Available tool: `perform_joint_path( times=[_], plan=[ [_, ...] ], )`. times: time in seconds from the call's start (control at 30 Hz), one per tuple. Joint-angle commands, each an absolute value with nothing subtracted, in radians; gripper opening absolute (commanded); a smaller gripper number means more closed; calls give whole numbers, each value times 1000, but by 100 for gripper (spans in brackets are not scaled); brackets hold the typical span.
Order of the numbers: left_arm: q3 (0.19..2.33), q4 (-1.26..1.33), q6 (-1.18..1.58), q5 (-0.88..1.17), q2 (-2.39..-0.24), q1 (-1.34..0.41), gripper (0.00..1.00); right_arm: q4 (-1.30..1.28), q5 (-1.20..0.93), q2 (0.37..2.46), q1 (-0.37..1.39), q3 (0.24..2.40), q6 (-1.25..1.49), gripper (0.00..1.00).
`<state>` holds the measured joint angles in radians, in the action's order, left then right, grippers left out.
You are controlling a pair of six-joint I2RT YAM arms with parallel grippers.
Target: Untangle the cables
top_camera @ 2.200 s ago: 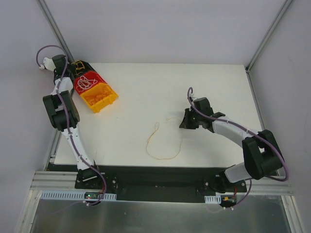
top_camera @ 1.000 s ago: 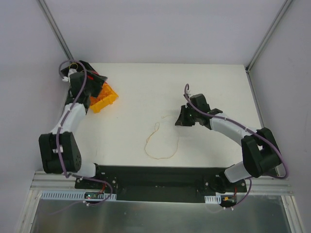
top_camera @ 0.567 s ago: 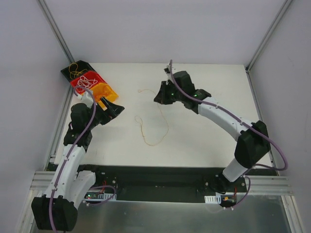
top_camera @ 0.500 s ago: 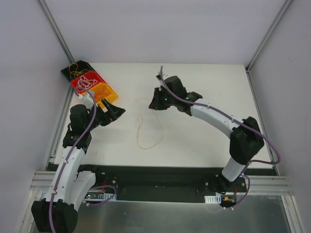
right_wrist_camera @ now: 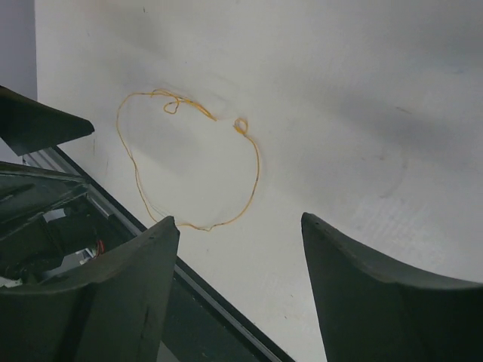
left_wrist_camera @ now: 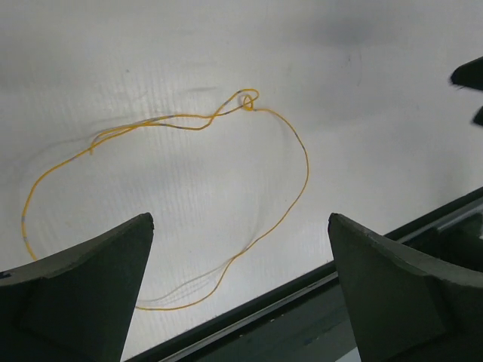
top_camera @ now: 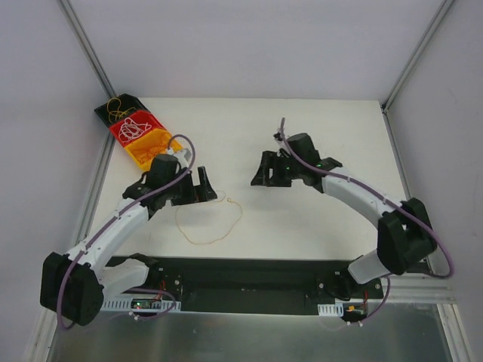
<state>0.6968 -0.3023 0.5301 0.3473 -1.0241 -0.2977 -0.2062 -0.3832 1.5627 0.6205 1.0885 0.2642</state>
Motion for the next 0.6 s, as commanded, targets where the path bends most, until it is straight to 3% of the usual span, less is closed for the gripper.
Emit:
perform_joint_path(
  times=[0.0, 0.13, 0.3, 0.43, 0.57],
  plan=[
    [834, -396, 324, 71, -1124, -506, 99, -184, -413, 1376, 540, 962, 223, 69],
    [963, -426, 180, 6, -1299, -659, 99, -117, -406, 1296, 489, 806, 230, 69],
    [1158, -535, 20, 68, -1517, -739, 99, -5, -433, 1247, 440, 651, 287, 68],
    [1250, -566, -31, -139, -1655, -929, 99, 70, -431, 1233, 413, 588, 305, 68],
    [1287, -649, 61, -260, -1753, -971, 99, 123, -457, 1210, 356, 532, 324, 67]
  ],
)
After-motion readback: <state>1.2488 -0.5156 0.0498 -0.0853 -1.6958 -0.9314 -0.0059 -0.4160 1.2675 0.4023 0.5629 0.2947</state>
